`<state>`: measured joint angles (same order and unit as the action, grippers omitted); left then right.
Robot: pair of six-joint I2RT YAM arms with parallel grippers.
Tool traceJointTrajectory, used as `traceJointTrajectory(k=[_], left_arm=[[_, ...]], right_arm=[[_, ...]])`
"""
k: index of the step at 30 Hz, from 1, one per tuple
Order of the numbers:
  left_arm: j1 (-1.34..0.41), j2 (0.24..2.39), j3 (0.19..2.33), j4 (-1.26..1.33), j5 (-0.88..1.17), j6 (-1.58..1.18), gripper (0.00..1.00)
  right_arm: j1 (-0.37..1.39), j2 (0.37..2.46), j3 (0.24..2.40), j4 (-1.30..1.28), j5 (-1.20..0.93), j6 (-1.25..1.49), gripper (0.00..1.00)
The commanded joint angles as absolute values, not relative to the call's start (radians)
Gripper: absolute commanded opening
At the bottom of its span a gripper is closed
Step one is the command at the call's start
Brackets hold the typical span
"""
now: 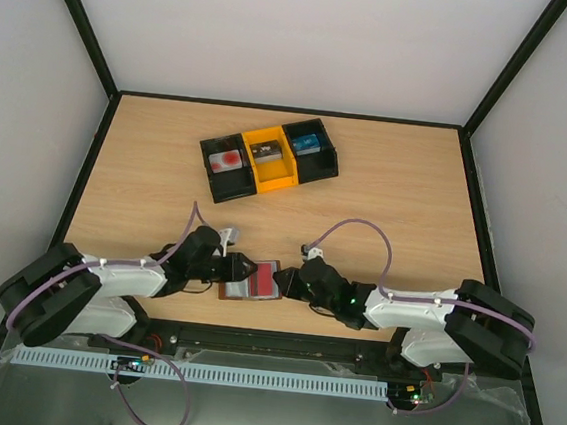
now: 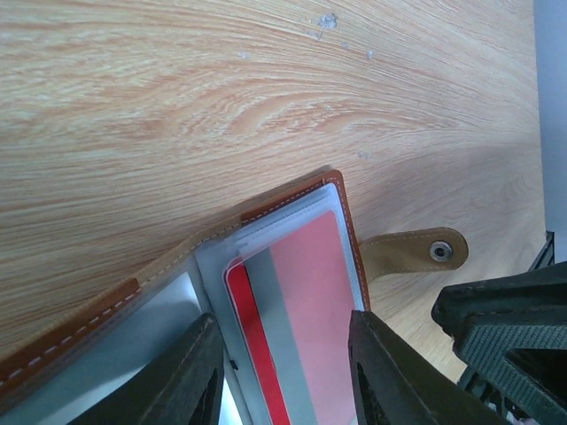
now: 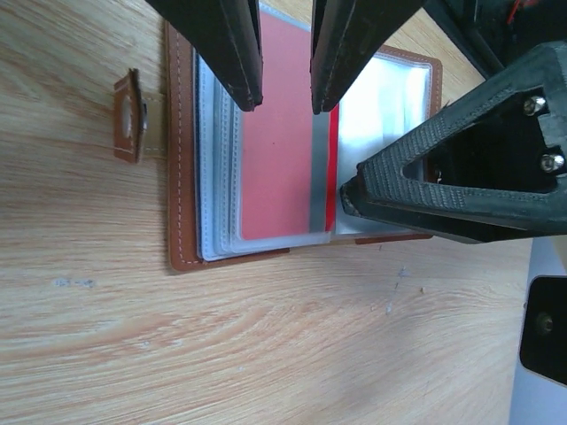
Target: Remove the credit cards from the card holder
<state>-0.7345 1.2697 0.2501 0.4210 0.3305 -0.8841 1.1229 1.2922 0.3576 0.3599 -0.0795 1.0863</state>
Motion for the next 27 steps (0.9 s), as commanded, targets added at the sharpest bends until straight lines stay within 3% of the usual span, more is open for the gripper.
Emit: traceJointTrajectory(k=[1, 10, 27], left_arm=[[-0.729, 1.234, 0.247, 0.397, 0.369, -0.910, 0.45], [-0.730, 1.160, 0.121, 0.430, 0.360, -0.965, 0.58], [-0.608, 1.387, 0.201, 0.668, 0.463, -0.811, 0.51]], right_arm=[[1.128, 1.305, 0.367, 0.366, -0.062, 1.095, 0.17], [1.128, 1.405, 0.395, 0.445, -0.057, 1.083, 0.17], [1.087, 1.501, 0.292, 0.449, 0.072, 1.188, 0.16]])
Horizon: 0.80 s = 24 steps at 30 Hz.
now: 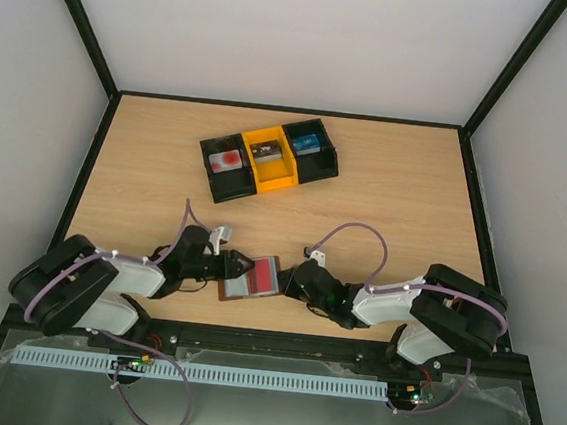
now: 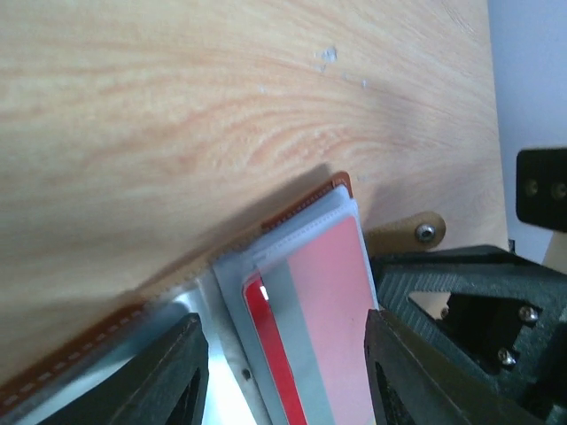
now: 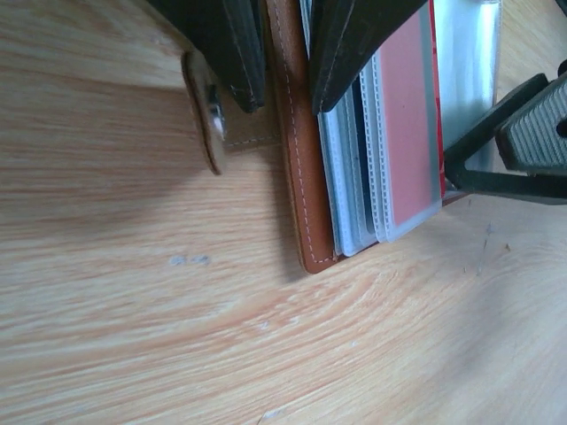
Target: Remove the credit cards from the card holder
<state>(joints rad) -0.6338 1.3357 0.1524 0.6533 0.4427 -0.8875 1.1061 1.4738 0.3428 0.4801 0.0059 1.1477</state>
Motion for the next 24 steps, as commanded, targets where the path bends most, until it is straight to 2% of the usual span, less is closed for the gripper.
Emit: traceJointTrajectory(k=[1, 7, 12, 15, 20, 24], left_arm=[[-0.608, 1.391, 0.214, 0.654, 0.460, -0.802, 0.51], [-0.609, 1.323, 0.232, 0.584, 0.486, -0.804, 0.52], [-0.615, 1.162, 0.241, 0.391, 0.470, -0.823, 0.54], [-0.627, 1.045, 0.197, 0.418, 0.503, -0.928, 0.60], [-0.662, 1.065, 0.157, 0.506, 0.448, -0.950, 0.60], [-0.664, 1.130, 0.189, 0.488, 0.452, -0.908, 0.54]], right_arm=[[1.086, 1.496, 0.289, 0.448, 0.072, 1.190, 0.16], [1.086, 1.430, 0.301, 0.411, 0.060, 1.190, 0.16], [1.086, 1.359, 0.311, 0.401, 0.029, 1.177, 0.19], [1.087, 1.309, 0.327, 0.399, 0.001, 1.142, 0.20], [1.086, 1.294, 0.357, 0.384, 0.003, 1.119, 0.25], [1.087, 1.318, 0.352, 0.453, -0.026, 1.112, 0.25]])
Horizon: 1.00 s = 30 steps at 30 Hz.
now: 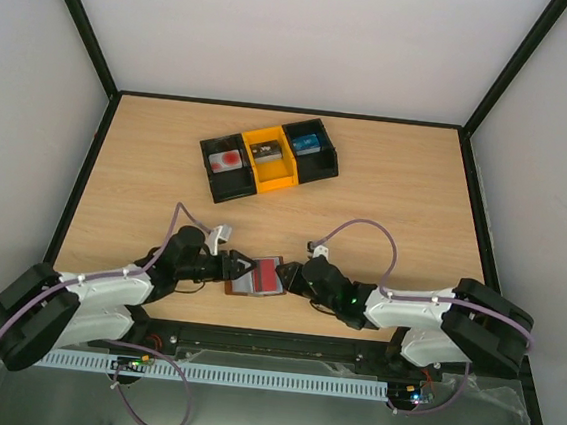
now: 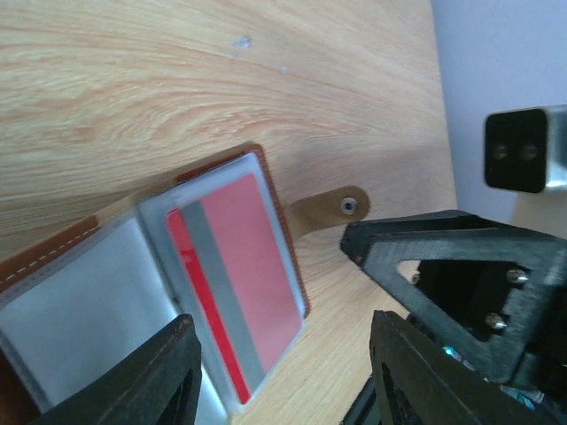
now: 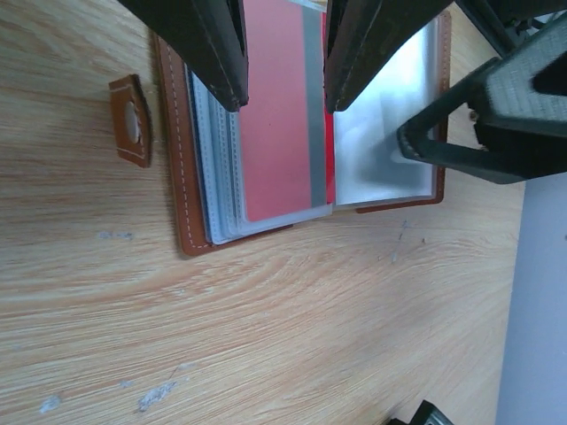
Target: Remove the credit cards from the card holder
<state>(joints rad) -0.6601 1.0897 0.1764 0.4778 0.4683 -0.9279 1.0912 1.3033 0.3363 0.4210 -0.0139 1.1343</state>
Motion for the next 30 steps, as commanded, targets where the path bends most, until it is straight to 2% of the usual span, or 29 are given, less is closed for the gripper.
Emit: traceJointTrajectory(k=[1, 5, 13, 16, 23, 30], left_arm=[[-0.664, 1.133, 0.187, 0.479, 0.429, -0.902, 0.53], [-0.663, 1.154, 0.164, 0.502, 0.367, -0.896, 0.52], [-0.664, 1.291, 0.146, 0.658, 0.437, -0.916, 0.49], [-0.664, 1.328, 0.141, 0.690, 0.440, -0.917, 0.45], [-0.664, 1.338, 0.147, 0.697, 0.435, -0.907, 0.41], [-0.664, 1.308, 0.147, 0.649, 0.405, -0.882, 0.41]], right_arm=[[1.086, 1.328, 0.356, 0.460, -0.029, 1.107, 0.25], [1.086, 1.402, 0.398, 0.437, -0.030, 1.079, 0.25], [1.086, 1.508, 0.385, 0.526, -0.114, 1.100, 0.22], [1.086, 1.535, 0.375, 0.553, -0.137, 1.107, 0.20], [1.086, 1.531, 0.347, 0.573, -0.151, 1.117, 0.14], [1.086, 1.421, 0.359, 0.490, -0.129, 1.110, 0.18]])
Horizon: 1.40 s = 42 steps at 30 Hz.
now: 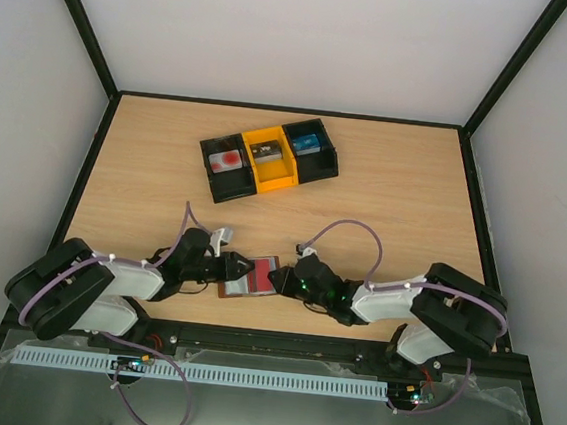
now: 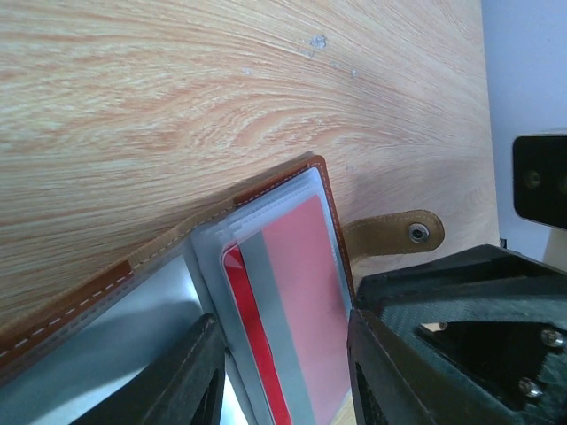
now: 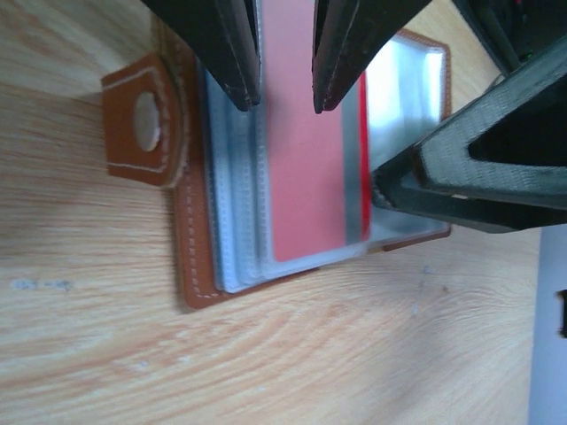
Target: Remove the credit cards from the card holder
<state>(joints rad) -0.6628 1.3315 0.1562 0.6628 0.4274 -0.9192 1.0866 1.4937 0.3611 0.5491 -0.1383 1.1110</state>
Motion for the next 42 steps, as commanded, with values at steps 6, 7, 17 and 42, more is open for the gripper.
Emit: traceJointTrajectory(k=[6, 7, 17, 42], left_arm=[[-0.664, 1.314, 0.143, 0.657, 0.406, -0.880, 0.42], [-0.664, 1.316, 0.142, 0.660, 0.408, -0.882, 0.42], [-0.663, 1.336, 0.131, 0.679, 0.416, -0.888, 0.43], [-0.666, 1.422, 0.128, 0.789, 0.447, -0.918, 0.42]], right_arm=[[1.086, 1.392, 0.405, 0.449, -0.133, 1.081, 0.21], [1.086, 1.396, 0.412, 0.446, -0.133, 1.078, 0.21], [1.086, 1.468, 0.449, 0.462, -0.140, 1.063, 0.20], [1.086, 1.498, 0.395, 0.491, -0.125, 1.068, 0.16]])
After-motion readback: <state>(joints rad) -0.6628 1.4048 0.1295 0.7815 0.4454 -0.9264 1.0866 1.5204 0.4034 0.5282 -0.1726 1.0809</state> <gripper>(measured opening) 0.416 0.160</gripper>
